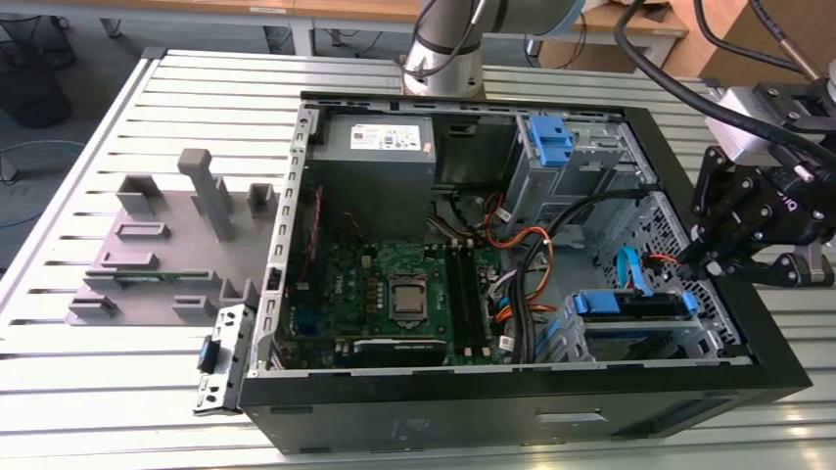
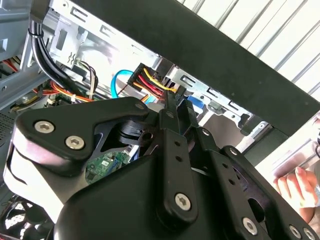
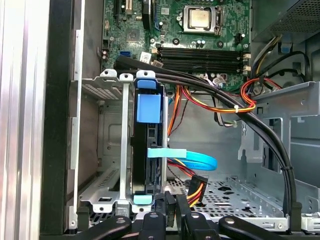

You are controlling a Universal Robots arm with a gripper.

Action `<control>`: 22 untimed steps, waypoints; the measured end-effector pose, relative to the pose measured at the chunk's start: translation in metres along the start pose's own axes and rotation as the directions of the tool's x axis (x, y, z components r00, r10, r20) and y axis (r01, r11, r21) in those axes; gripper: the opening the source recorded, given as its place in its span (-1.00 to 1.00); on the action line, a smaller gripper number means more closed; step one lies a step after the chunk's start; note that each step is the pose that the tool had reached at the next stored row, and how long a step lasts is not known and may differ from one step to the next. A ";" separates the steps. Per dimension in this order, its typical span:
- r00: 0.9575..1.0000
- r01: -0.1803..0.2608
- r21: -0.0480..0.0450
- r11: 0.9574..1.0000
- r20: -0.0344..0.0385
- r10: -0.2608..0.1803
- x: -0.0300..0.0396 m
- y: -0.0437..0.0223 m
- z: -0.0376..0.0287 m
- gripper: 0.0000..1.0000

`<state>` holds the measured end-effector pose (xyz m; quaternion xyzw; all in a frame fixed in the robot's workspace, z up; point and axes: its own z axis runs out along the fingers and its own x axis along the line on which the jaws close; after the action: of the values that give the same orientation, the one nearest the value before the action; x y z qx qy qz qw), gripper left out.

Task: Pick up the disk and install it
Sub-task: 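Insert the second disk wire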

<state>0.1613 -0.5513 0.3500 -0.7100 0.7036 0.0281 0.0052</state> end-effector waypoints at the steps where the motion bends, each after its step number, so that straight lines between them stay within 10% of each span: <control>1: 1.000 0.000 0.000 1.000 0.000 0.000 0.0000 0.0000 0.0000 -0.53; 14: 1.000 0.000 0.000 1.000 0.000 0.000 0.0002 -0.0020 0.0058 -0.53; 22: 1.000 0.000 0.000 1.000 0.000 0.000 0.0004 0.0115 0.0088 -0.53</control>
<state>0.1495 -0.5513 0.3416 -0.7099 0.7038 0.0281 0.0053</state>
